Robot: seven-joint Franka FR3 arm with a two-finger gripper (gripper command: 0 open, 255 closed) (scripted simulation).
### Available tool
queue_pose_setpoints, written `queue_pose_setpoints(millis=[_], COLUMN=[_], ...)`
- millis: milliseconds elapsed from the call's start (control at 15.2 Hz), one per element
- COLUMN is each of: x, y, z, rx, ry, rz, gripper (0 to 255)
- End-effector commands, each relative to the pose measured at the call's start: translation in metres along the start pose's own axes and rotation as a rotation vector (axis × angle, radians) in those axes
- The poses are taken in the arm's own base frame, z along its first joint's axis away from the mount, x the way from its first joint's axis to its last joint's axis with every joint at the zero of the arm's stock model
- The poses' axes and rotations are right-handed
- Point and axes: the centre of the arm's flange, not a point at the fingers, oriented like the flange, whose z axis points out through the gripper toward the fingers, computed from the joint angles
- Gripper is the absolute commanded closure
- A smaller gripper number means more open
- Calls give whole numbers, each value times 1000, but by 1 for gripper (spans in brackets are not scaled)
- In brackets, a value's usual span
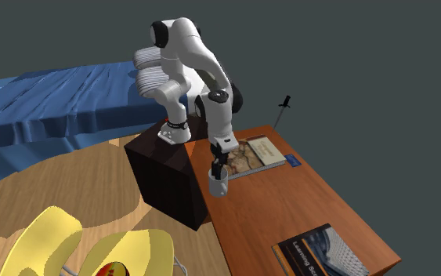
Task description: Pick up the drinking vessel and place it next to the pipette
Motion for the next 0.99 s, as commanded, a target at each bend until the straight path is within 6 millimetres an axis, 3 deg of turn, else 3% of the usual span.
queue_pose_setpoints(millis=[0, 462, 528, 924], x=[0, 0, 0, 0], y=[1, 1, 1, 1], z=[7, 7, 7, 7], rx=[0, 0, 0, 0], ry=[0, 0, 0, 0], rz=[0, 0, 0, 0], gripper=[0, 0, 255, 255])
